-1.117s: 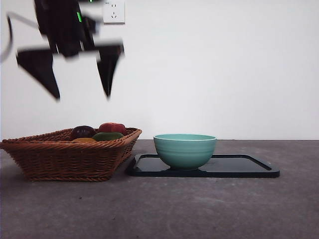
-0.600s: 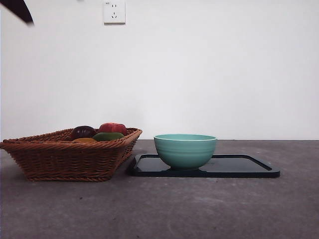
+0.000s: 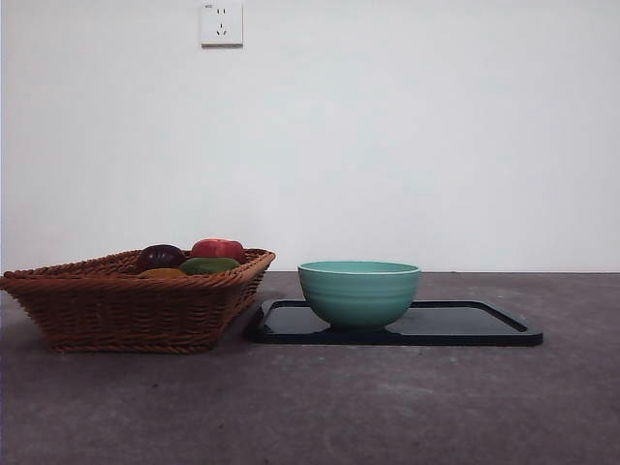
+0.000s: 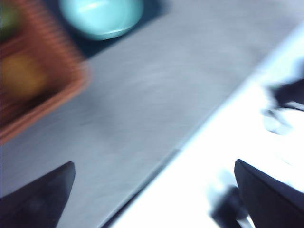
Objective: Pick up the wifruite, put it on the bowl, pick up the plate, put it on desk
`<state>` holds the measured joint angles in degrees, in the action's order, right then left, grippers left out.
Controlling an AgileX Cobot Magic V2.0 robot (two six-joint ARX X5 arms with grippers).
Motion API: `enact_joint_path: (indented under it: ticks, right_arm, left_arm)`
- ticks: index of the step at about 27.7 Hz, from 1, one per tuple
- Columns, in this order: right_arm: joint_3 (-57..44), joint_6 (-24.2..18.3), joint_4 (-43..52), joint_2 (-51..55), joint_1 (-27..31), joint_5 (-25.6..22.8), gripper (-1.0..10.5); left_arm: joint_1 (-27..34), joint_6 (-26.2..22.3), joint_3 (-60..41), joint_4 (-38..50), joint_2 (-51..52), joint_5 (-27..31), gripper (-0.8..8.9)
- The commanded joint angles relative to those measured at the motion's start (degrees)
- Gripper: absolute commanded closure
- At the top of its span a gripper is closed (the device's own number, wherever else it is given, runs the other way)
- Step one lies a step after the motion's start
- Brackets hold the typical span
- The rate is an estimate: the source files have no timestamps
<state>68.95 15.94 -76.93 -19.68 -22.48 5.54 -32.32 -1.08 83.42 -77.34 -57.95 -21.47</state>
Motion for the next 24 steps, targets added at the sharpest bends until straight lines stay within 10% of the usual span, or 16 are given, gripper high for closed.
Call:
enact_joint_path:
  ticks: [1, 15, 24]
  right_arm:
    - [0.52, 1.9, -4.33, -0.85, -0.17, -1.62, 3.9]
    - [0.52, 6.12, -4.33, -14.14, -0.15, 1.86, 3.9]
    - [0.83, -1.38, -2.93, -40.24, -0.22, 3.37, 3.9]
  left_arm:
    - [-1.9, -2.16, 1.01, 0.26, 2.75, -1.2, 2.14]
    - [-3.76, -5.57, -7.04, 3.69, 19.28, -1.16, 2.17]
    - [-3.76, -5.75, -12.02, 5.33, 24.79, -1.07, 2.18]
